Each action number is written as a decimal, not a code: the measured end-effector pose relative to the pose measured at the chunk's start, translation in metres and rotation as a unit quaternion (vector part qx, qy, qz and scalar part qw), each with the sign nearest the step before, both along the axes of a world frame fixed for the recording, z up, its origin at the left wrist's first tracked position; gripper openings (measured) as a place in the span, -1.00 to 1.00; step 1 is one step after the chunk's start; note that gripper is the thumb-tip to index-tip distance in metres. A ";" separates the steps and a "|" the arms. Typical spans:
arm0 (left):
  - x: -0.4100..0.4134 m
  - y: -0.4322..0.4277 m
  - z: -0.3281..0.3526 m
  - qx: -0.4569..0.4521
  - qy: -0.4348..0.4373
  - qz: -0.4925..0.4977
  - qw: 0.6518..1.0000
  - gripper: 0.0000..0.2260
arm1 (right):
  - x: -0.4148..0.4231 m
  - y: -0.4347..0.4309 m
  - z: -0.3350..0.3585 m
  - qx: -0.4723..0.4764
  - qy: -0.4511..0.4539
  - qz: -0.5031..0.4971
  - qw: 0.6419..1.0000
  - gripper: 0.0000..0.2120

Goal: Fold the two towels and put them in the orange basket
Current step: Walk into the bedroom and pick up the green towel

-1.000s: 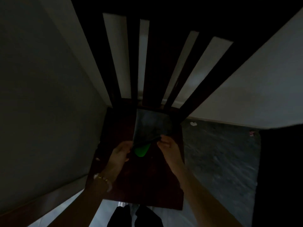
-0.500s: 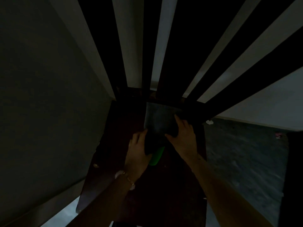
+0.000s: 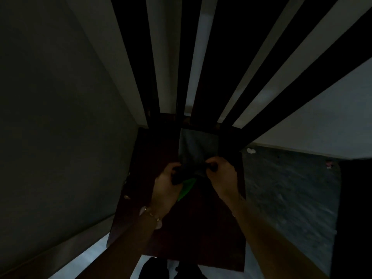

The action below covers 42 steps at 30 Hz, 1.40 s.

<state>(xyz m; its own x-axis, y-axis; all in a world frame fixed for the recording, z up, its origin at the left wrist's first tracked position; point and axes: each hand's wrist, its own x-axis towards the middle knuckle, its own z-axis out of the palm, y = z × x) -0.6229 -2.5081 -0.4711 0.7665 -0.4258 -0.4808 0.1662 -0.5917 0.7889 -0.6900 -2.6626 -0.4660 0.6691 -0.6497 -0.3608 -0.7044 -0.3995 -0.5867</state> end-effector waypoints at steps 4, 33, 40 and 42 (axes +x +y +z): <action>-0.005 0.016 0.028 -0.021 0.024 0.022 0.999 -0.56 | -0.008 0.017 0.034 0.020 -0.019 -0.013 1.000 -0.76; -0.076 0.160 0.314 -0.228 -0.039 0.131 0.964 -0.62 | -0.084 0.164 0.331 0.271 -0.268 -0.112 0.918 -0.83; -0.094 0.189 0.328 -0.257 -0.011 0.192 0.947 -0.69 | -0.088 0.199 0.342 0.300 -0.278 -0.067 0.910 -0.87; -0.099 0.195 0.334 -0.266 -0.013 0.210 0.941 -0.72 | -0.086 0.204 0.346 0.301 -0.276 -0.040 0.912 -0.87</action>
<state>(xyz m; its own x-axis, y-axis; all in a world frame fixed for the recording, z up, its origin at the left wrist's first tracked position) -0.7215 -2.3132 -0.1370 0.9289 -0.2587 -0.2650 0.2745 0.0004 0.9616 -0.7759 -2.4586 -0.1204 0.8157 -0.5000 -0.2908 -0.2481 0.1518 -0.9568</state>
